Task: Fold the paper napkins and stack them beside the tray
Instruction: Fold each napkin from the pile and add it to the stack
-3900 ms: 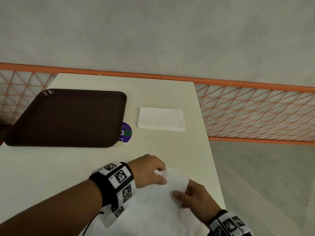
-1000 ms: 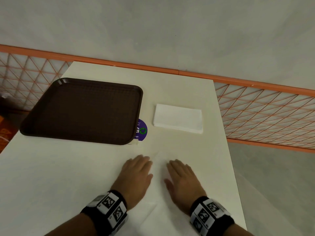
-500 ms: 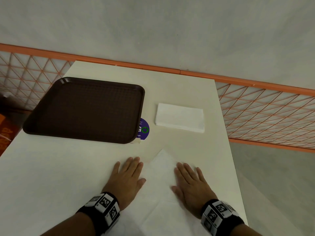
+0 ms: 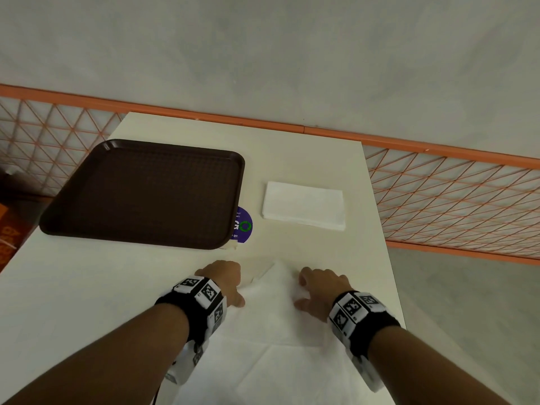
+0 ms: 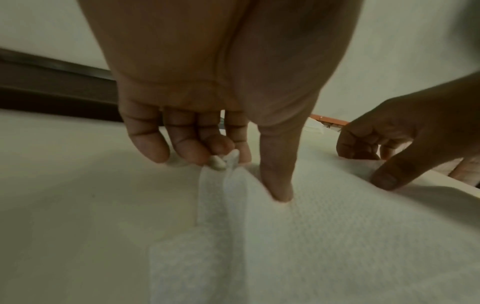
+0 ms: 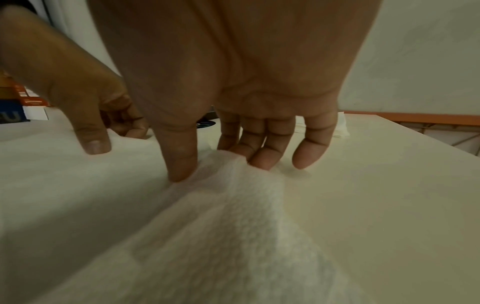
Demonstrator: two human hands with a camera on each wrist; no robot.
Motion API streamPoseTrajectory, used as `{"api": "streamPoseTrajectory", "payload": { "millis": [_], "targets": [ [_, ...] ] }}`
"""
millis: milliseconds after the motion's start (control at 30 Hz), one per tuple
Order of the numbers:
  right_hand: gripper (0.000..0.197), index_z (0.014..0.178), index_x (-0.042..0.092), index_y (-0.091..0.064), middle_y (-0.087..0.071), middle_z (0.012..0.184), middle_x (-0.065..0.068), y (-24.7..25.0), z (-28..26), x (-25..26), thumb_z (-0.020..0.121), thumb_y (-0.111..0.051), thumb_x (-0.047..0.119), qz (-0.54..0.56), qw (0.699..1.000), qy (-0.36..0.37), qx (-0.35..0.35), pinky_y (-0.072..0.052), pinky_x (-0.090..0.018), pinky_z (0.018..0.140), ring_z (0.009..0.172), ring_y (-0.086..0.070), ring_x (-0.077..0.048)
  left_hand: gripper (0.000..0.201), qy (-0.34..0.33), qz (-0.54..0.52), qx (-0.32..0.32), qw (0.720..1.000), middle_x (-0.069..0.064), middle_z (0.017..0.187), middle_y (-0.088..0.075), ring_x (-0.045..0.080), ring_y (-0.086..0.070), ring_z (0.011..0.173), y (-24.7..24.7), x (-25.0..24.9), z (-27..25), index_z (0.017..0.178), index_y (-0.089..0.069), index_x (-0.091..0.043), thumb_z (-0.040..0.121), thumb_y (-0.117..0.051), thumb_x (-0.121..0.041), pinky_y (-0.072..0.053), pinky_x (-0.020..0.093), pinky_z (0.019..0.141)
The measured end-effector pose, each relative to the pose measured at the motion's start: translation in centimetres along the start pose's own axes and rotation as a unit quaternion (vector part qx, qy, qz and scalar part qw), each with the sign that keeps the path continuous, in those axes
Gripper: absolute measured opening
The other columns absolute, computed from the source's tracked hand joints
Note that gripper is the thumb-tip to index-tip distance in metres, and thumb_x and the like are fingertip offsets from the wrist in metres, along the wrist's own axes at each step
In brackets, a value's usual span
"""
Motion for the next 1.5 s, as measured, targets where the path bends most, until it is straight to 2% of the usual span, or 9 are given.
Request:
{"api": "streamPoseTrajectory", "payload": {
  "millis": [200,433,567,733,967,1067,1200,1367,1500],
  "targets": [
    [0.037,0.117,0.025,-0.055,-0.051,0.125,0.001,0.1,-0.3,0.5,0.086,-0.063,0.044,0.009,1.0,-0.007,0.029,-0.035,-0.038,0.098,0.118,-0.048,-0.024,0.05,-0.038,0.072,-0.029,0.996,0.001,0.125,-0.041,0.022,-0.044,0.117,0.1,-1.4,-0.2,0.12,-0.05,-0.022,0.078,-0.073,-0.038,-0.04,0.038,0.1],
    [0.013,0.099,0.022,-0.056,-0.061,0.105,0.003,2.4,-3.2,2.3,0.096,-0.047,0.032,0.016,0.992,0.072,-0.105,-0.04,-0.034,0.087,0.097,-0.055,-0.021,0.063,-0.12,0.108,-0.082,0.984,0.001,0.141,-0.031,0.022,-0.035,0.128,0.0,-3.1,-1.1,0.136,-0.037,-0.026,0.082,-0.069,-0.019,-0.035,0.039,0.104],
    [0.02,0.108,0.023,-0.059,-0.059,0.111,0.005,2.2,-5.2,3.1,0.098,-0.043,0.03,0.022,0.977,0.145,-0.156,-0.04,-0.031,0.082,0.101,-0.054,-0.021,0.079,-0.197,0.075,-0.07,0.975,-0.003,0.157,-0.008,0.019,-0.014,0.144,-0.1,-4.5,-2.9,0.147,-0.023,-0.031,0.083,-0.07,-0.031,-0.021,0.039,0.116],
    [0.013,0.088,0.028,-0.066,-0.063,0.094,0.013,1.9,-6.7,2.8,0.088,-0.055,0.034,0.146,0.942,0.198,-0.228,-0.047,-0.026,0.07,0.084,-0.058,-0.013,0.064,-0.261,0.01,-0.09,0.961,-0.011,0.154,-0.019,0.014,-0.022,0.141,0.6,-5.4,-4.2,0.141,-0.036,-0.037,0.085,-0.068,-0.036,-0.024,0.032,0.115],
    [0.012,0.077,0.021,-0.066,-0.067,0.07,0.013,2.7,-7.2,-1.4,0.088,-0.068,0.017,0.467,0.859,0.052,-0.202,-0.044,-0.01,0.062,0.064,-0.057,0.003,0.031,-0.181,-0.174,0.01,0.968,-0.012,0.108,-0.068,0.01,-0.064,0.101,0.1,-1.9,-3.9,0.111,-0.068,-0.027,0.083,-0.069,-0.039,-0.05,0.029,0.094],
    [0.01,0.076,0.018,-0.069,-0.067,0.071,0.006,2.4,-6.5,-4.0,0.086,-0.071,0.015,0.56,0.802,-0.026,-0.205,-0.047,-0.017,0.061,0.064,-0.057,-0.003,0.011,-0.174,-0.318,0.025,0.932,-0.01,0.09,-0.074,0.008,-0.07,0.087,0.7,-1.2,-4.3,0.093,-0.073,-0.025,0.082,-0.074,-0.027,-0.054,0.028,0.086],
    [0.01,0.092,0.014,-0.071,-0.072,0.087,-0.007,0.7,-6.0,-5.0,0.084,-0.073,0.018,0.681,0.716,-0.081,-0.13,-0.055,-0.036,0.066,0.075,-0.064,-0.019,0.018,-0.149,-0.49,0.019,0.859,0.003,0.098,-0.075,0.021,-0.071,0.094,1.4,-0.9,-3.8,0.102,-0.073,-0.013,0.084,-0.072,-0.019,-0.053,0.04,0.091],
    [0.014,0.099,0.006,-0.068,-0.072,0.086,-0.011,-0.8,-5.8,-4.7,0.088,-0.069,0.014,0.75,0.647,-0.122,-0.06,-0.056,-0.034,0.061,0.076,-0.065,-0.024,0.015,-0.035,-0.607,-0.078,0.79,0.007,0.095,-0.075,0.029,-0.07,0.093,0.0,-0.4,-1.9,0.098,-0.072,-0.015,0.092,-0.063,-0.025,-0.055,0.051,0.088],
    [0.01,0.093,0.003,-0.068,-0.064,0.066,-0.002,-0.4,-4.6,-5.8,0.09,-0.067,0.012,0.709,0.683,-0.149,-0.094,-0.054,-0.029,0.054,0.061,-0.059,-0.015,0.022,-0.002,-0.501,-0.139,0.854,0.003,0.095,-0.071,0.022,-0.066,0.091,-0.3,-1.2,-1.0,0.099,-0.066,-0.016,0.097,-0.049,-0.03,-0.054,0.04,0.087]
  ]
}}
Point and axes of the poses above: each hand's wrist, its own z-axis towards the middle knuckle, its own y-axis out of the back of the hand, x = y × z, the point moved 6 cm from there along z, towards the middle knuckle
